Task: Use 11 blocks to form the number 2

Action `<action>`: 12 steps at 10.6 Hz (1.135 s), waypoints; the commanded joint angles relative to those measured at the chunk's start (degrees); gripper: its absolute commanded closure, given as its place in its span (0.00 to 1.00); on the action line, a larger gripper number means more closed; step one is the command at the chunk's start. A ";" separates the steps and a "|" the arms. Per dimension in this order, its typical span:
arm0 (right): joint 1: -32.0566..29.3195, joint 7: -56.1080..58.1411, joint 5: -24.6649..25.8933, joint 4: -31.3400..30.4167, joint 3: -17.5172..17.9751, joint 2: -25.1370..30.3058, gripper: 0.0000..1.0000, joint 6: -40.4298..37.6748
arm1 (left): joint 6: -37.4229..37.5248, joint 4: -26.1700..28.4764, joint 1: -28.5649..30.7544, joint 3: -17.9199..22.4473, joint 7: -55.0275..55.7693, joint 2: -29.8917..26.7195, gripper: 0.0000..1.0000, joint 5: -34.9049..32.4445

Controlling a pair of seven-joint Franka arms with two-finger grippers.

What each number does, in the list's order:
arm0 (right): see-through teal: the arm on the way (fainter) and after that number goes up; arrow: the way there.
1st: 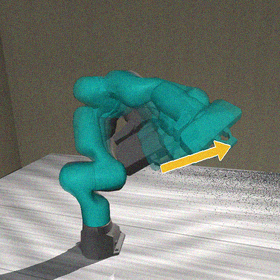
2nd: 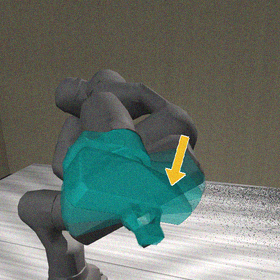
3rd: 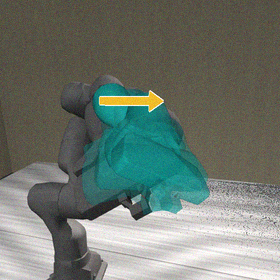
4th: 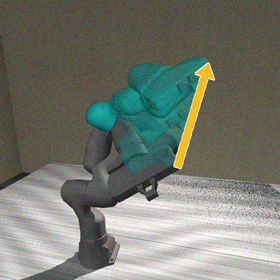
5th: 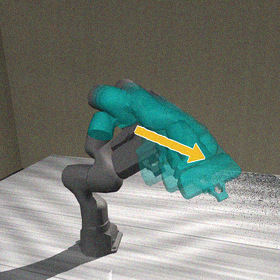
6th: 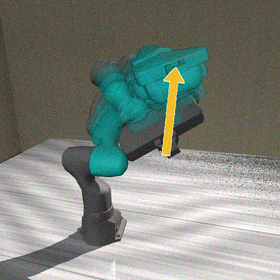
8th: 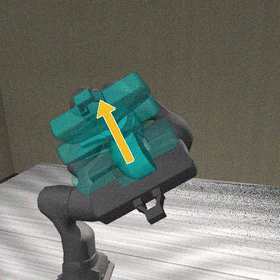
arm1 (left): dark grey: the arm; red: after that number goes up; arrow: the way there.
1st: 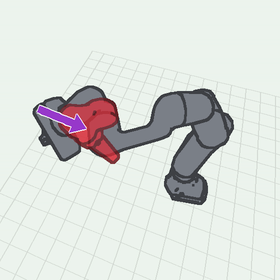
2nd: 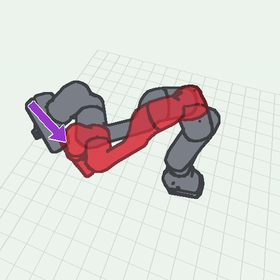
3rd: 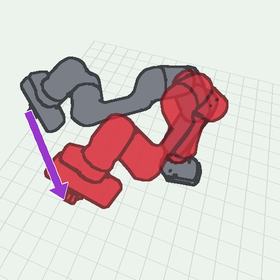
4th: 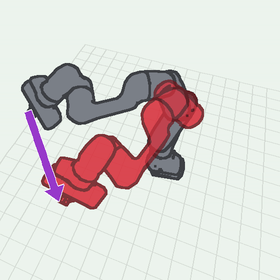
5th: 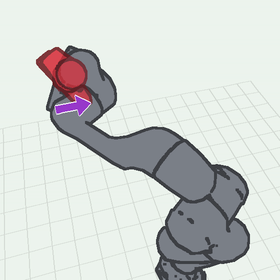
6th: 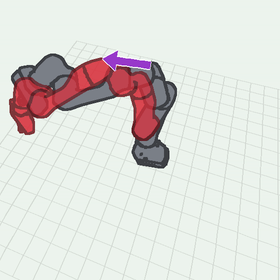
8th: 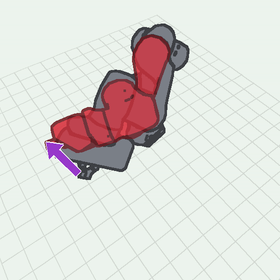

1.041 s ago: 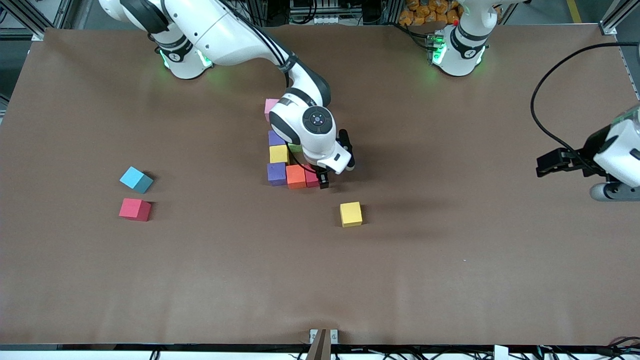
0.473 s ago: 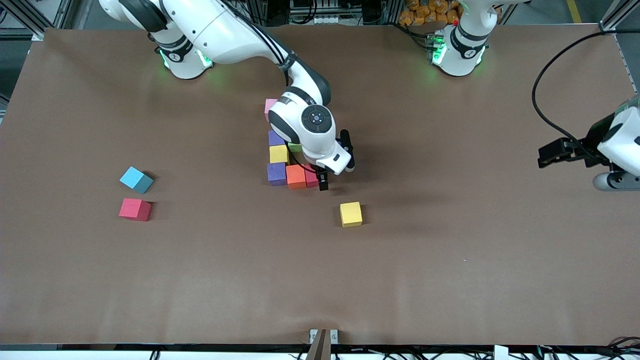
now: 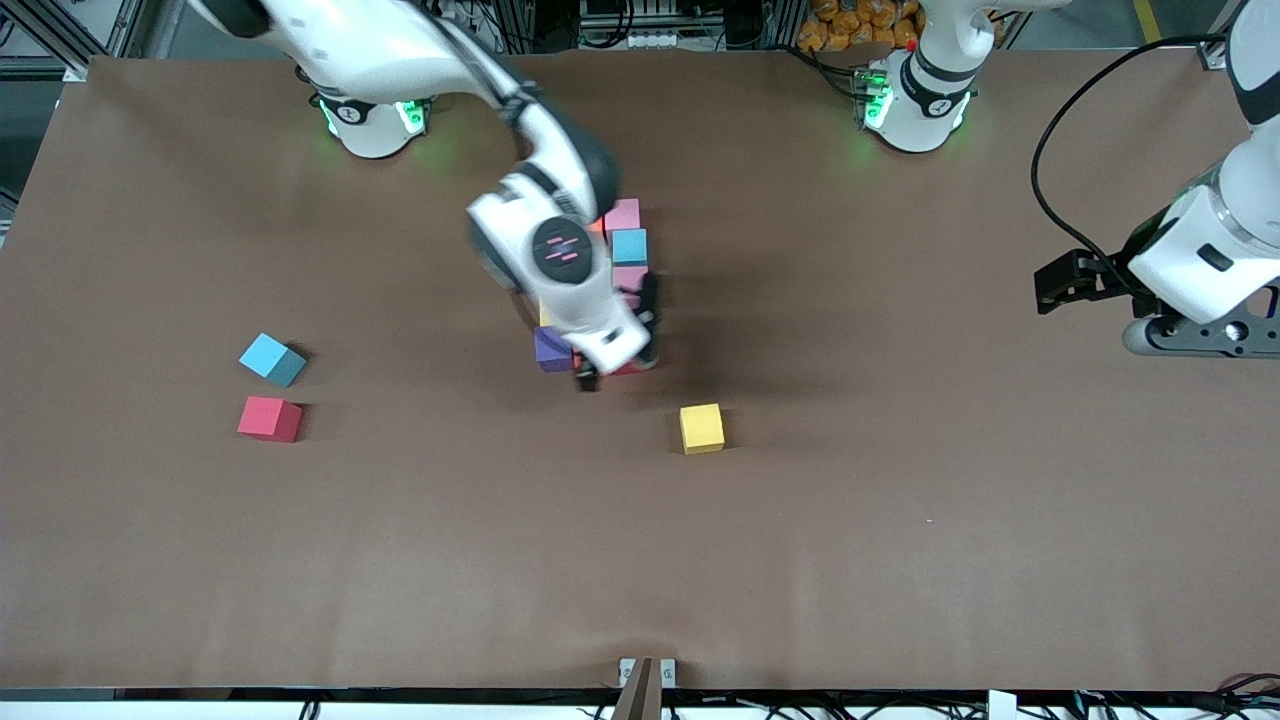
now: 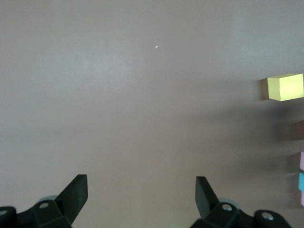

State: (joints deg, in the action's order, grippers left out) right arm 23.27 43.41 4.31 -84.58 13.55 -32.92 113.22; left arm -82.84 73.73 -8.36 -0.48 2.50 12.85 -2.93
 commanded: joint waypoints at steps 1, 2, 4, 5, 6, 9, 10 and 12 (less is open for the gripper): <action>-11.09 -1.56 -1.06 -7.41 1.92 7.49 0.00 -0.54 | 0.32 1.77 -0.79 2.06 -2.94 -1.77 0.00 0.55; -14.97 -2.88 -0.97 -9.44 0.96 10.13 0.00 -0.54 | 0.32 1.77 -0.78 2.06 -2.85 -1.77 0.00 0.64; -15.97 -6.48 -1.15 -10.17 -7.54 13.23 0.00 -2.20 | 0.14 1.68 -1.22 2.06 -1.53 -1.51 0.00 0.90; -16.41 -8.75 -1.93 -9.99 -10.27 14.89 0.00 -2.99 | -0.12 1.60 -1.22 2.06 0.64 -1.42 0.00 1.08; -17.72 -11.74 -2.20 -10.07 -11.34 16.91 0.00 -4.13 | -0.12 1.60 -1.31 2.06 2.49 -1.42 0.00 1.17; -19.75 -22.80 -2.29 -10.07 -11.35 24.28 0.00 -8.96 | -0.12 1.42 -1.14 1.98 2.25 -1.42 0.00 0.91; -19.75 -26.15 -2.29 -10.07 -11.35 26.40 0.00 -11.07 | -0.12 1.42 -1.14 1.98 2.34 -1.51 0.00 0.73; -19.58 -32.48 -3.77 -8.24 -11.62 28.00 0.00 -15.98 | -0.12 1.51 -1.22 1.98 2.25 -1.42 0.00 0.82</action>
State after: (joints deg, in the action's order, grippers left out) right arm 3.93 15.33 2.32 -92.11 1.82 -7.11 99.38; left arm -82.89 74.03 -9.14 0.97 4.42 12.71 -2.92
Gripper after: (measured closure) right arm 0.000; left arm 0.000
